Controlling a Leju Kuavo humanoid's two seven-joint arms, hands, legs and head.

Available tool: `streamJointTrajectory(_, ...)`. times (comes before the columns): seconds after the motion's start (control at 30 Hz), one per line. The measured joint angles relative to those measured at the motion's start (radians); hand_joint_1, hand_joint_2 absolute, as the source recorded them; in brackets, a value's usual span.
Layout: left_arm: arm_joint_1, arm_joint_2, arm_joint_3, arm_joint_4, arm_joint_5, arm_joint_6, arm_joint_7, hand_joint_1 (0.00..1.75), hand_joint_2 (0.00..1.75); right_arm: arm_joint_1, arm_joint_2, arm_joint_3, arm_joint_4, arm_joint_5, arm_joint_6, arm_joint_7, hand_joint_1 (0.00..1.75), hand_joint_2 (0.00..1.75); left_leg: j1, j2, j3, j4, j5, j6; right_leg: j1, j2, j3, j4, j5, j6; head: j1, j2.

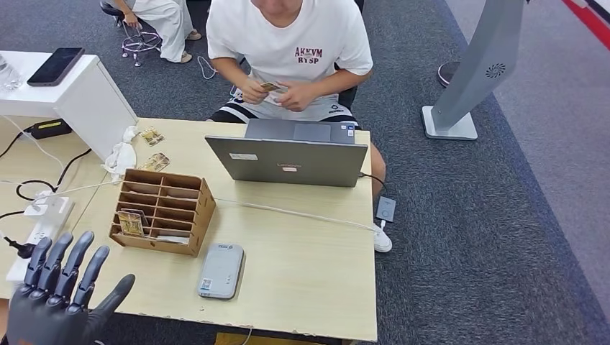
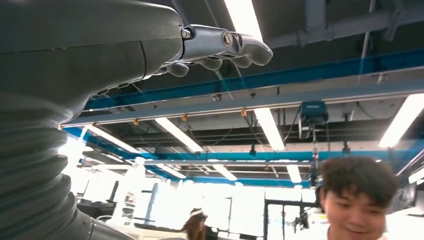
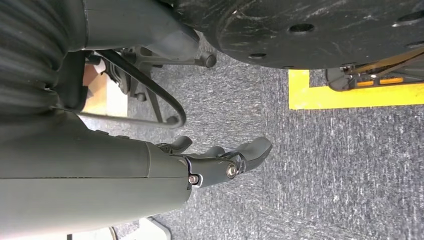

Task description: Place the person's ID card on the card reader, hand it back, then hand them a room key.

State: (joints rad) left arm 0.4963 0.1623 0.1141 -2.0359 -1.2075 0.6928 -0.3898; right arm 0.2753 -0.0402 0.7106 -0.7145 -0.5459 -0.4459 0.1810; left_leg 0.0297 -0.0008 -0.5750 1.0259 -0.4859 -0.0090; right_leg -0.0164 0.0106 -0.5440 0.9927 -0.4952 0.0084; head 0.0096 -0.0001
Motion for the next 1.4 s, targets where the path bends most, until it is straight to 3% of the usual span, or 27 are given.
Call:
streamJointTrajectory(0.23, 0.025, -0.020, 0.038, 0.000, -0.014, -0.001, 0.022, 0.00, 1.75, 0.019, -0.004, -0.024, -0.039, 0.011, -0.005, 0.016, 0.00, 1.75, 0.000, -0.001, 0.000, 0.000, 0.000, 0.000, 0.000, -0.001, 0.000, 0.000, 0.000, 0.000, 0.000, 0.000)
streamJointTrajectory(0.33, 0.035, 0.000, 0.038, 0.001, -0.057, -0.026, 0.126, 0.00, 1.75, 0.026, -0.004, -0.037, -0.052, 0.037, -0.003, 0.034, 0.00, 1.75, 0.000, -0.001, 0.001, 0.000, 0.000, 0.000, 0.000, -0.001, 0.000, 0.000, 0.000, 0.000, 0.000, 0.000)
streamJointTrajectory(0.43, 0.045, 0.090, 0.013, 0.008, -0.100, -0.118, 0.338, 0.00, 1.75, 0.041, -0.002, -0.071, -0.073, 0.111, 0.010, 0.061, 0.00, 1.75, 0.000, -0.002, 0.001, 0.000, 0.000, 0.000, 0.000, -0.002, -0.001, 0.000, 0.000, 0.000, 0.000, 0.000)
streamJointTrajectory(0.5, 0.043, 0.157, -0.016, 0.016, -0.102, -0.179, 0.436, 0.00, 1.75, 0.053, 0.002, -0.106, -0.087, 0.172, 0.034, 0.070, 0.00, 1.75, 0.001, -0.003, 0.001, 0.000, 0.001, -0.001, 0.000, -0.002, -0.001, 0.000, 0.000, 0.000, 0.000, 0.000)
streamJointTrajectory(0.73, 0.009, 0.298, -0.100, 0.071, -0.061, -0.343, 0.542, 0.00, 1.75, 0.067, 0.036, -0.264, -0.092, 0.345, 0.139, 0.071, 0.00, 1.75, 0.001, -0.002, 0.001, 0.000, 0.001, -0.002, 0.000, -0.001, -0.001, 0.000, 0.000, -0.001, 0.000, 0.000)
streamJointTrajectory(0.87, -0.031, 0.363, -0.130, 0.117, -0.009, -0.484, 0.566, 0.00, 1.75, 0.066, 0.065, -0.365, -0.097, 0.463, 0.198, 0.097, 0.00, 1.75, 0.001, -0.003, 0.002, 0.000, 0.001, -0.001, 0.000, -0.002, -0.001, 0.000, 0.000, -0.001, 0.000, 0.000)
streamJointTrajectory(1.0, -0.106, 0.394, -0.160, 0.185, 0.012, -0.540, 0.551, 0.00, 1.75, 0.069, 0.098, -0.463, -0.103, 0.553, 0.250, 0.117, 0.00, 1.75, 0.001, -0.003, 0.002, 0.000, 0.002, -0.002, 0.000, -0.001, 0.000, 0.000, 0.000, -0.001, 0.000, 0.000)
streamJointTrajectory(1.2, -0.180, 0.411, -0.197, 0.243, 0.010, -0.577, 0.543, 0.00, 1.75, 0.064, 0.131, -0.546, -0.109, 0.598, 0.275, 0.119, 0.00, 1.75, 0.001, -0.003, 0.002, 0.000, 0.002, -0.002, 0.000, -0.001, -0.001, 0.000, 0.001, -0.001, 0.000, 0.000)
streamJointTrajectory(1.4, -0.346, 0.401, -0.272, 0.362, -0.003, -0.683, 0.530, 0.00, 1.75, 0.047, 0.158, -0.623, -0.106, 0.707, 0.335, 0.103, 0.00, 1.75, 0.001, -0.004, 0.002, 0.000, 0.003, -0.002, 0.000, -0.002, -0.001, 0.000, 0.001, -0.001, 0.000, 0.000)
